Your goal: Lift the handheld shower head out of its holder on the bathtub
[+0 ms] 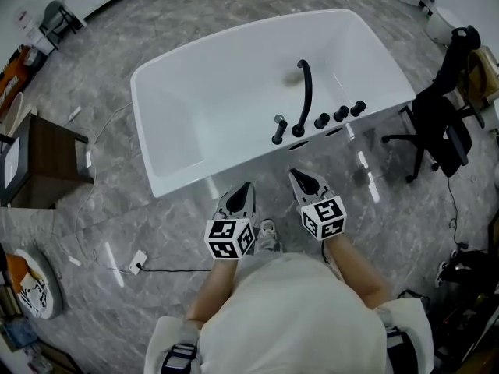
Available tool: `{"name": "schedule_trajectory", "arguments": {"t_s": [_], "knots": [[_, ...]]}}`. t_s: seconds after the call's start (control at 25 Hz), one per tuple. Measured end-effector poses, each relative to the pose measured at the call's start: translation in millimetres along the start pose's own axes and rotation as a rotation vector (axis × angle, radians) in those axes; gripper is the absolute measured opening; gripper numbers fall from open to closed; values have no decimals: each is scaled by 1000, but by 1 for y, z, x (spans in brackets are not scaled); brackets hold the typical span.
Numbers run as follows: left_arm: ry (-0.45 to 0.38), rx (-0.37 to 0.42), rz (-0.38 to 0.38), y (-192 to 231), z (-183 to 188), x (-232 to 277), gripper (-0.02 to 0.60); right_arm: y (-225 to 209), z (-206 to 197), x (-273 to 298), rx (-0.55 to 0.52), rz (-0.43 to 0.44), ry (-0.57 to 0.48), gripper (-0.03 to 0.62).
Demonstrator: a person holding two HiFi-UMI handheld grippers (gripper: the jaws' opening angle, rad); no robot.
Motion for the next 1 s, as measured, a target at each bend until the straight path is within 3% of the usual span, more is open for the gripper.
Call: {"name": "schedule_trajectory", "arguments": {"t_s": [0.48, 0.56, 0.64, 1.0], "knots": [[49, -58, 23, 41, -2, 33, 21, -37, -50, 94, 26, 15, 89, 25], [52, -67, 35, 49, 0, 35, 21, -41, -57, 109, 30, 22, 104, 58], [55, -76, 46, 57, 1, 38, 21, -46, -66, 125, 28, 26, 126, 147], [80, -102, 102, 86, -7, 49, 21, -75, -115, 182, -29, -31, 231, 175]]}}
Point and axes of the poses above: the fingertips, and each gripper's own axes: x forward along the fingers, y to its left, z out of its top, the point moved 1 cm from there along -x, backward along the fingers, and after that the axes turned 13 degrees about -x, right-handed, at the moved point
